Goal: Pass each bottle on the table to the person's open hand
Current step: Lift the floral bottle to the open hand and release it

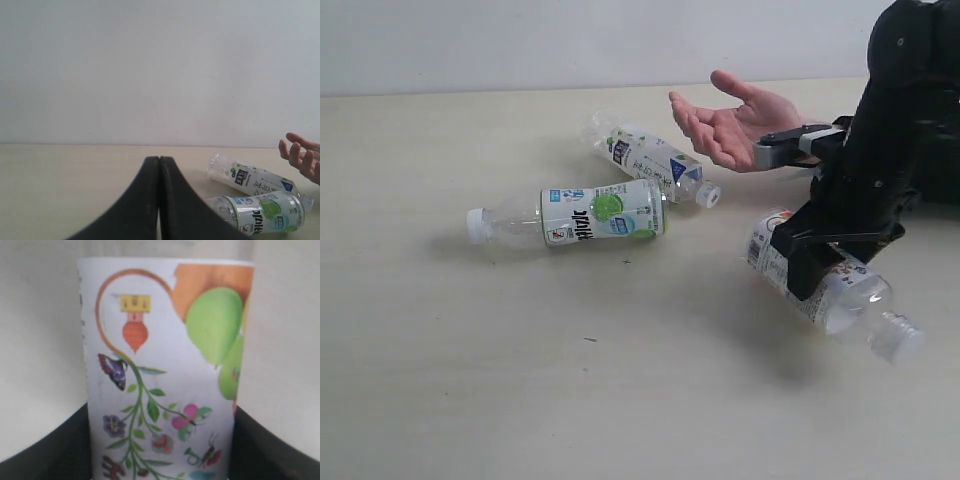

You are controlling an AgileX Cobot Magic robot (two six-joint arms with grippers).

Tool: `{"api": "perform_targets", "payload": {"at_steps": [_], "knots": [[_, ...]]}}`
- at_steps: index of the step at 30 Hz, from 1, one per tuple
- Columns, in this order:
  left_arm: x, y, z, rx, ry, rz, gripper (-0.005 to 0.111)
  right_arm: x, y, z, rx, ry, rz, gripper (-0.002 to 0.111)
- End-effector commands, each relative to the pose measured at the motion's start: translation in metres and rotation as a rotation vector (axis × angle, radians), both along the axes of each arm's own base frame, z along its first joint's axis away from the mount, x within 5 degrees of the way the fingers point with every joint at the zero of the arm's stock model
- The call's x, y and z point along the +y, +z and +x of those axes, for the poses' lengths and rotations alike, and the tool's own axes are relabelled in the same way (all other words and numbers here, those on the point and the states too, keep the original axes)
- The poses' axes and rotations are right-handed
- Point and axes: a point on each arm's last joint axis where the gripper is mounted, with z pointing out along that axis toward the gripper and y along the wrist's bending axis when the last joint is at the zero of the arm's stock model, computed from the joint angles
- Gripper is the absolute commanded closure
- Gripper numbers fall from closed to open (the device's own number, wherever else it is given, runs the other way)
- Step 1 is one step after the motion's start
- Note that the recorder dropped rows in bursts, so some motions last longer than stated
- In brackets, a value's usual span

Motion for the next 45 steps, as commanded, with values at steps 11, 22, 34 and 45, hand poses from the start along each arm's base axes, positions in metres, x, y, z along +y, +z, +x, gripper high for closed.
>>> {"api": "perform_targets", "payload": {"at_steps": [11, 22, 34, 45], "knots": [[0.0, 0.0, 0.0, -0.006, 0.004, -0.003, 0.107, -0.002, 0.158, -0.007, -0.375, -0.049, 0.122, 0.108], [0.0, 0.0, 0.0, -0.006, 0.004, -0.003, 0.107, 0.014, 0.13, 0.059, -0.376, -0.117, 0.106, 0.108], [0.0, 0.0, 0.0, -0.006, 0.004, -0.003, 0.107, 0.025, 0.068, 0.1, -0.295, -0.169, 0.091, 0.108], [0.0, 0.0, 0.0, -0.006, 0.004, -0.003, 0.107, 0.025, 0.063, 0.101, -0.281, -0.169, 0.089, 0.046]]}}
